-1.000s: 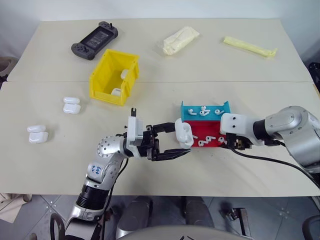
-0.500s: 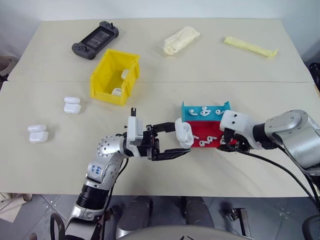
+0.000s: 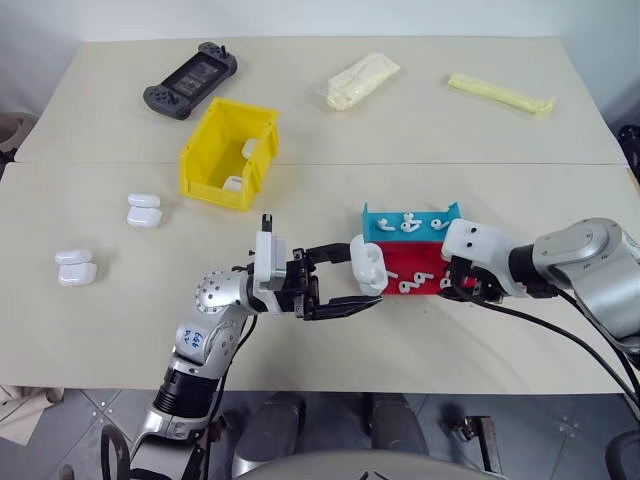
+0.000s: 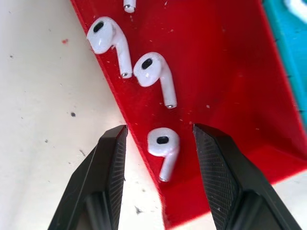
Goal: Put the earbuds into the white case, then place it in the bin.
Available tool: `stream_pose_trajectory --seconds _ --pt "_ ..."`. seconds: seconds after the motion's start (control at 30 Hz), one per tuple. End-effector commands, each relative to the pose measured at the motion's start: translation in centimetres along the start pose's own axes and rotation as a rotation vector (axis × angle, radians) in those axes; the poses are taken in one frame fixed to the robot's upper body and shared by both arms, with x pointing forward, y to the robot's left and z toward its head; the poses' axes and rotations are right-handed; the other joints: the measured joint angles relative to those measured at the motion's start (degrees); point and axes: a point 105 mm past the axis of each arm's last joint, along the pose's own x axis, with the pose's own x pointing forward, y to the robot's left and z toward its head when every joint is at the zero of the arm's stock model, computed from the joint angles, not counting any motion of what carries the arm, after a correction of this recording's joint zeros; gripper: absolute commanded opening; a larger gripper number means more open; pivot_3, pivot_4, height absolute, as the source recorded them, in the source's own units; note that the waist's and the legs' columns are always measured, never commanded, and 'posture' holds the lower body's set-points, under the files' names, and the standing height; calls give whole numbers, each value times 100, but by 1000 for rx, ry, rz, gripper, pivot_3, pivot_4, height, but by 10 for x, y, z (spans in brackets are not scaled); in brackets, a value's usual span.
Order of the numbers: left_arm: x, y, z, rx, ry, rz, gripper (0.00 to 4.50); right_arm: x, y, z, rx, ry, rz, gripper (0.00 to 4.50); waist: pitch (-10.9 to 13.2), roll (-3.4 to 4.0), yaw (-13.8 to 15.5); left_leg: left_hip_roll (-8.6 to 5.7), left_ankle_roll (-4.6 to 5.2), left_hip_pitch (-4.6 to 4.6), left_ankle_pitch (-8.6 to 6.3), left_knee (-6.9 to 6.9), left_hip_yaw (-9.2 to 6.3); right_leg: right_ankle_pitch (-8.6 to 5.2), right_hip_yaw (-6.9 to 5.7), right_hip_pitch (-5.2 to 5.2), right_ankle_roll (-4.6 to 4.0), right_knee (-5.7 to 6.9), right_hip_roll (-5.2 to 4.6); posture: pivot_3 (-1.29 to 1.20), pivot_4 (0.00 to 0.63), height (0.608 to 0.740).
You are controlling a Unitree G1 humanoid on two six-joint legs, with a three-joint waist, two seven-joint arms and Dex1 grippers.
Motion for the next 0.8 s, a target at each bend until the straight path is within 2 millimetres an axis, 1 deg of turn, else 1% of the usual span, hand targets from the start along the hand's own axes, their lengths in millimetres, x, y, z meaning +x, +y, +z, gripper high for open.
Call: stream_pose_trajectory --seconds 0.03,0.5,0.6,0.63,0.7,0.73,0.8 --pt "2 0 6 40 -12 -7 2758 -5 -2 2 -69 26 -18 2236 0 0 -1 0 0 0 0 0 0 0 0 0 0 0 0 0 150 740" --pt "3 1 7 43 -13 0 2758 3 2 3 -64 27 5 2236 0 0 -2 0 0 0 0 0 0 0 0 0 0 0 0 0 150 740" --pt "2 2 8 46 -12 2 2758 4 1 3 -64 28 5 1662 0 0 0 0 0 0 0 0 0 0 0 0 0 0 0 0 150 740" --pt "2 2 8 47 -11 2 2758 4 1 3 -64 28 4 1390 0 0 -1 0 0 0 0 0 0 0 0 0 0 0 0 0 150 740" --pt "2 2 8 48 -11 4 2758 4 1 3 -64 26 4 694 0 0 -3 0 0 0 0 0 0 0 0 0 0 -1 0 0 150 740" --pt "2 2 8 49 -10 4 2758 5 1 4 -64 25 5 460 0 0 -2 0 0 0 0 0 0 0 1 0 0 0 0 0 150 740" --pt "1 1 9 49 -9 4 2758 5 1 5 -65 21 4 455 0 0 -3 1 0 0 0 0 0 0 0 0 0 0 1 0 150 740"
